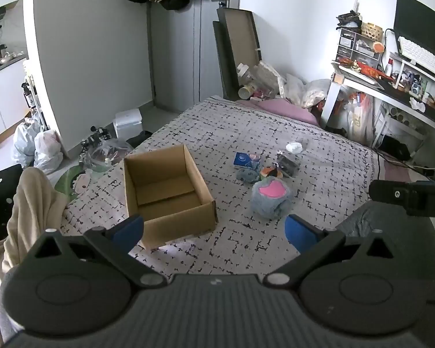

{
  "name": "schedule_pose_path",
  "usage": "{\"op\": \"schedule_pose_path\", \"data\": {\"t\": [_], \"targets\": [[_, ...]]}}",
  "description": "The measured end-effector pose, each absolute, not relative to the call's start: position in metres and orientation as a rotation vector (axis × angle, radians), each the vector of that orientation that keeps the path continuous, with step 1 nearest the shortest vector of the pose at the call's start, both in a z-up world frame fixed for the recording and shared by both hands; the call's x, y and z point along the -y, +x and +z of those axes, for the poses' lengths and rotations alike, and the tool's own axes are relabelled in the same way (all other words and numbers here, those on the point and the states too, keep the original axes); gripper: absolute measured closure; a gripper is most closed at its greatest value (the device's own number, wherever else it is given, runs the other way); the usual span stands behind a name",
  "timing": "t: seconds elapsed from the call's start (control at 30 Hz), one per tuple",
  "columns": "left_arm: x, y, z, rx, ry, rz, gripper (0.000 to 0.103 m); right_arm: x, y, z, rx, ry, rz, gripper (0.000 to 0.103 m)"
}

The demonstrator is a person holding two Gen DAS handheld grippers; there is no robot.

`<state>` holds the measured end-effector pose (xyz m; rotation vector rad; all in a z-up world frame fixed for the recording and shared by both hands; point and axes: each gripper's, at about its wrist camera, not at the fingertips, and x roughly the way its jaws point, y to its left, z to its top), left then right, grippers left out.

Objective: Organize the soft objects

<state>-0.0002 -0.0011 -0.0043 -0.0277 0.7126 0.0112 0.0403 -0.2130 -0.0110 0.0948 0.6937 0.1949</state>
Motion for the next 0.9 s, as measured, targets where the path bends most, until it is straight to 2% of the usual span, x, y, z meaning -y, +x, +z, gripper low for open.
{"op": "schedule_pose_path", "data": {"t": [0.9], "targets": [[-0.0008,-0.0029,-0.0031,-0.715,-0.038,0.042,0.000,0.2134,0.0371,-0.0095,-0.684,0.092,0.196,0.000]]}}
